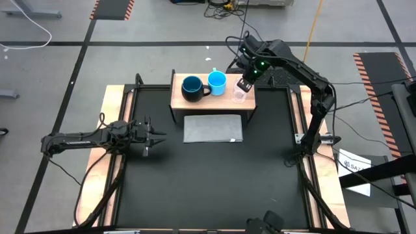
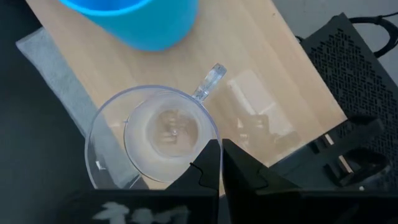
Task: Stack small to large cups/mugs on shelf
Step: Put the transparent mug on the shelf
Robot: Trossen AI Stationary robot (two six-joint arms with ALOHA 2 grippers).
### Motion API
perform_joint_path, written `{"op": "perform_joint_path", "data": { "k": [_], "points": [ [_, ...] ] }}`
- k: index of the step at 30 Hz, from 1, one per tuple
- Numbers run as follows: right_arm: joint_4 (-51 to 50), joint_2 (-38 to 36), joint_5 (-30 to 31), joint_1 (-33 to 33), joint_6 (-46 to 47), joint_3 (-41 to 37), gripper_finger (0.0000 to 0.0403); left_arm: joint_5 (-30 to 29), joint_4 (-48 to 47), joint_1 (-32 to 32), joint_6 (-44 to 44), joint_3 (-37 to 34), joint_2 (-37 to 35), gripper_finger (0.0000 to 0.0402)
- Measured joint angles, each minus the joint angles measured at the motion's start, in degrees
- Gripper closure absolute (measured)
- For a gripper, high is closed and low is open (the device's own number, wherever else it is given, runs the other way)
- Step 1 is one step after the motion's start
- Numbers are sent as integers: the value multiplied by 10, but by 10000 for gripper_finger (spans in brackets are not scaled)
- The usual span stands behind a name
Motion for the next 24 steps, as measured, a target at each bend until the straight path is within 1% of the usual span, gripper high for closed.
{"op": "perform_joint_path", "data": {
  "k": [9, 13, 24],
  "points": [
    [-4, 0, 2, 12, 1, 0, 403, 0, 4, 0, 6, 0, 0, 293],
    [-14, 1, 30, 19, 1, 0, 403, 1, 22, 0, 5, 0, 0, 293],
    [-18, 10, 31, 23, 5, 0, 403, 2, 27, 0, 4, 0, 0, 293]
  ]
}}
